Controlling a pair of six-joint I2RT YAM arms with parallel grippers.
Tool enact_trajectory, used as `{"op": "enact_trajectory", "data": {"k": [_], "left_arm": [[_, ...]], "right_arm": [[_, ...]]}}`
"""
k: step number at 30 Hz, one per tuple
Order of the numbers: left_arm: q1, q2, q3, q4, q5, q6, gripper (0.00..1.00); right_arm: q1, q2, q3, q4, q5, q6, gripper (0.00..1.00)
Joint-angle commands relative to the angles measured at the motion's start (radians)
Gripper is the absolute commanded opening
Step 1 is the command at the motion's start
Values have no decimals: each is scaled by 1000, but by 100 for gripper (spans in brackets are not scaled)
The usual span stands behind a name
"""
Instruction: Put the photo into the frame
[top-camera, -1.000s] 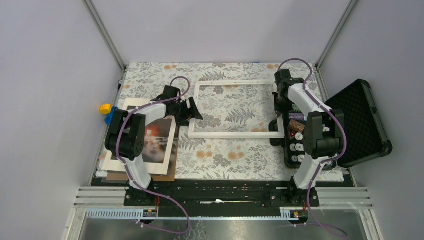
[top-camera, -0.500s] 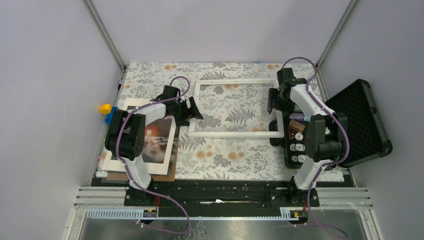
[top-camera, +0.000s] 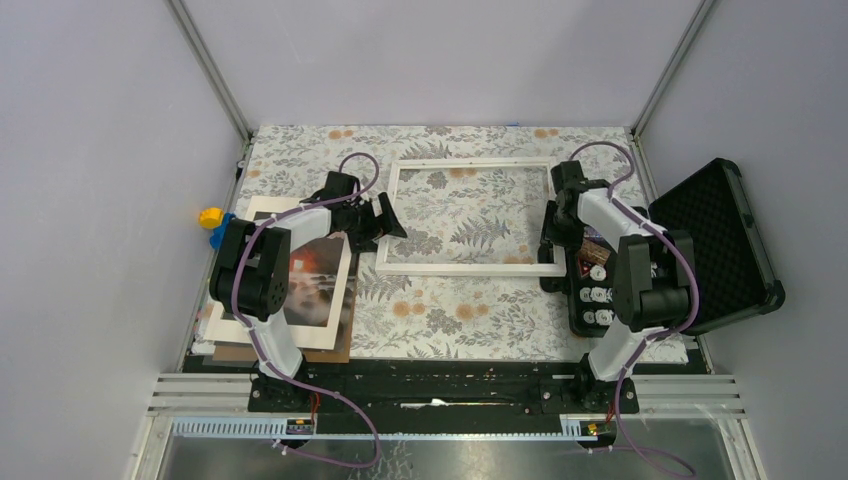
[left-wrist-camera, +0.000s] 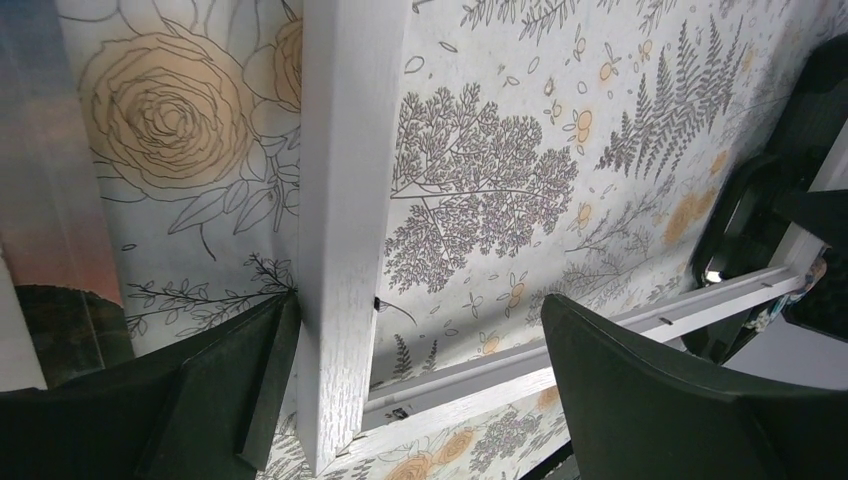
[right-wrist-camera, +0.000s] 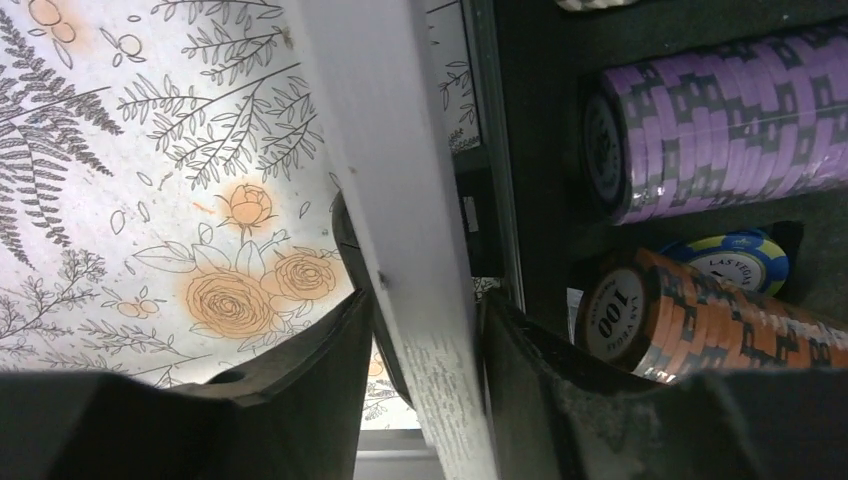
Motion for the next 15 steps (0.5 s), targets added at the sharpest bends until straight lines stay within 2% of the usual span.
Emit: {"op": "enact_trajectory", "data": {"k": [1, 8, 11, 13, 15], "left_arm": [[2, 13, -8, 73, 32, -51, 98], [1, 95, 119, 106, 58, -128, 98], [1, 156, 224, 108, 61, -139, 98], [4, 205, 324, 87, 55, -130, 98], [5, 276, 497, 33, 41, -100, 98]], "right_arm": [[11, -63, -36, 54, -13, 32, 44], [40, -180, -63, 66, -139, 112, 11], [52, -247, -99, 71, -216, 184, 8], [62, -302, -156, 112, -278, 261, 3], [69, -374, -244, 171, -292, 364, 0]]}}
